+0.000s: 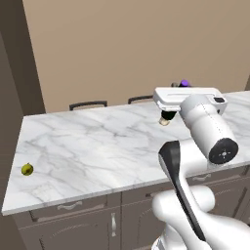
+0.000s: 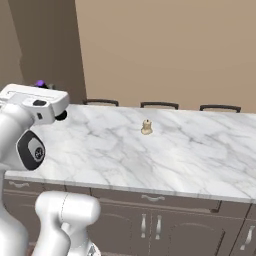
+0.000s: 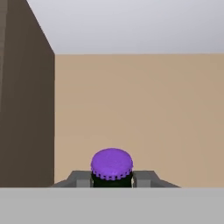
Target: Open the cabinet directly in front. Then move the beer and the cup to the dining counter with the candle on it.
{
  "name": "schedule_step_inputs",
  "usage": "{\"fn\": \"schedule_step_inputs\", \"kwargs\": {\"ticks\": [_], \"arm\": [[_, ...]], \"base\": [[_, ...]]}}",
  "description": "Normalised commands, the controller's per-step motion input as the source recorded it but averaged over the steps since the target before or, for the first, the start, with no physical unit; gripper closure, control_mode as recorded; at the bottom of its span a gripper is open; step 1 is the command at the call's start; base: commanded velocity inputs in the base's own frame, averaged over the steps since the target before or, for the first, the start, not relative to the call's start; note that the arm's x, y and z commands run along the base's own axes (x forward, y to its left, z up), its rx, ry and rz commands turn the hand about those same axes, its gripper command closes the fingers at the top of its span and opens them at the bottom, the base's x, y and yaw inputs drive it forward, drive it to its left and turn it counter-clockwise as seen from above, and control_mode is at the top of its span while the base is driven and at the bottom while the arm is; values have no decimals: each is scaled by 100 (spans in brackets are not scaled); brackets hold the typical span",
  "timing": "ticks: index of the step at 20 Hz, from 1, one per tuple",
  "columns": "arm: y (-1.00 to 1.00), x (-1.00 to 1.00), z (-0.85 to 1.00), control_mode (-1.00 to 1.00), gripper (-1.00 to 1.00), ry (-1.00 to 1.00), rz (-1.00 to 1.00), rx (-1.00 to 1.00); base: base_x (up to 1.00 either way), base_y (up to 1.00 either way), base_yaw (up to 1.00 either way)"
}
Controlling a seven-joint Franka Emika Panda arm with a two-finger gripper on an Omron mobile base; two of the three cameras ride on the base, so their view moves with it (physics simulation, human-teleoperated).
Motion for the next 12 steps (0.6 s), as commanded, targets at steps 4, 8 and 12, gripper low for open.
{"fn": "schedule_step_inputs", "kwargs": {"ticks": [4, 8, 12], "arm": [[-15, 41, -29, -100, 100, 20, 0, 0], [-16, 41, -38, -100, 100, 29, 0, 0], [0, 42, -50, -100, 100, 31, 1, 0]], "base": [[0, 0, 0], [0, 0, 0], [0, 0, 0]]}}
